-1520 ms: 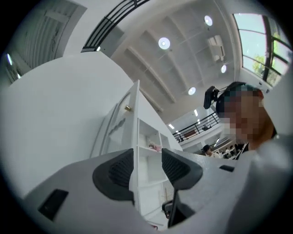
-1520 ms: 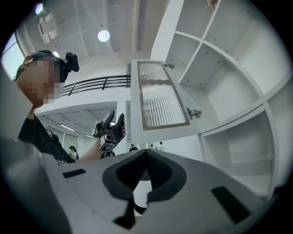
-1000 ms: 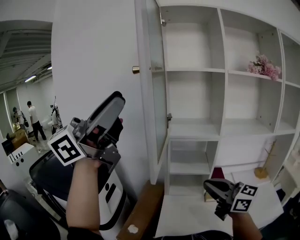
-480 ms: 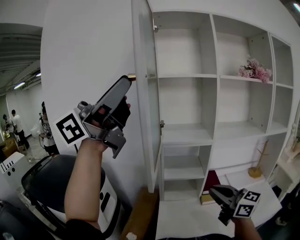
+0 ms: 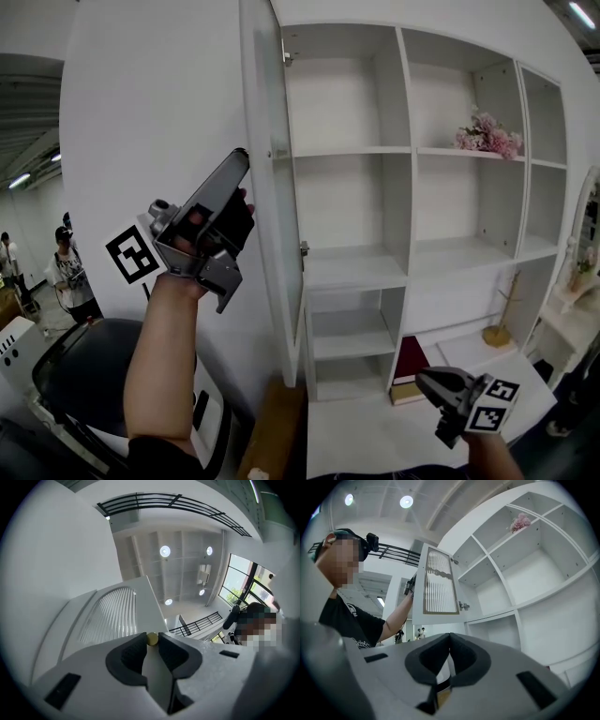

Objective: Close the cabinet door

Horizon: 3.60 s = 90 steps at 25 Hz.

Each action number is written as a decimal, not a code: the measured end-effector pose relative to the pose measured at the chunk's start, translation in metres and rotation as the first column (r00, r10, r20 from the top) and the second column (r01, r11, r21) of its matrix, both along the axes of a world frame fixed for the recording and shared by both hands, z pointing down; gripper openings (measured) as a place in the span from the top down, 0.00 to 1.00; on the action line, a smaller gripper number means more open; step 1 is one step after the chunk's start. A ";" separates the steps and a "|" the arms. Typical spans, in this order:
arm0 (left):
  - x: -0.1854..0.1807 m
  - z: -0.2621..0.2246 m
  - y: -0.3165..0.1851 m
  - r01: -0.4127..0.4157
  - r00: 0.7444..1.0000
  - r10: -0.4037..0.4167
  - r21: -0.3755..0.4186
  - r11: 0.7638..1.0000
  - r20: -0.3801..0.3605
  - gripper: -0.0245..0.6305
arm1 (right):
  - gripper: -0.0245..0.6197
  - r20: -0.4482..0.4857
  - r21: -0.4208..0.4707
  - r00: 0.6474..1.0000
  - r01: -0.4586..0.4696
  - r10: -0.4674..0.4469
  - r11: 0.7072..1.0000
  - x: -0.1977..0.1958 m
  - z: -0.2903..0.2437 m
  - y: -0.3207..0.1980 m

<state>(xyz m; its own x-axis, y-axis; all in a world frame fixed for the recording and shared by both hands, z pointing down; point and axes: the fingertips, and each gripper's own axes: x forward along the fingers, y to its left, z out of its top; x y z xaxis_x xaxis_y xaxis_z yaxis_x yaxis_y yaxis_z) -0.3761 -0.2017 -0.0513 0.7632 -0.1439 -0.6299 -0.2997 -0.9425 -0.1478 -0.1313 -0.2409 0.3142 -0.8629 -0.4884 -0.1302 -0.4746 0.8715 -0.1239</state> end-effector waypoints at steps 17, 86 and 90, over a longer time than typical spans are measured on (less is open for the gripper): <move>0.014 -0.003 0.008 0.082 0.994 -0.086 0.056 0.995 0.064 0.84 | 0.95 0.004 -0.007 0.999 0.046 -0.046 0.999 -0.013 -0.002 -0.013; 0.235 0.003 -0.163 0.694 0.521 -0.836 0.486 0.531 0.170 0.85 | 0.95 0.117 0.028 0.990 0.072 -0.074 0.997 0.141 -0.013 -0.143; 0.238 0.003 -0.176 0.702 0.505 -0.846 0.489 0.518 0.171 0.85 | 0.95 0.121 0.009 0.989 0.083 -0.084 0.996 0.140 -0.005 -0.154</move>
<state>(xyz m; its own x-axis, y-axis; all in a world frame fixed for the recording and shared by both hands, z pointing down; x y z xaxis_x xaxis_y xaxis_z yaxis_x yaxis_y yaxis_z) -0.1383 -0.3775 -0.0478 0.6009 -0.6403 -0.4785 -0.7388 -0.2165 -0.6382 0.0087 -0.3948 0.3090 -0.8785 -0.4143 -0.2379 -0.3817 0.9081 -0.1721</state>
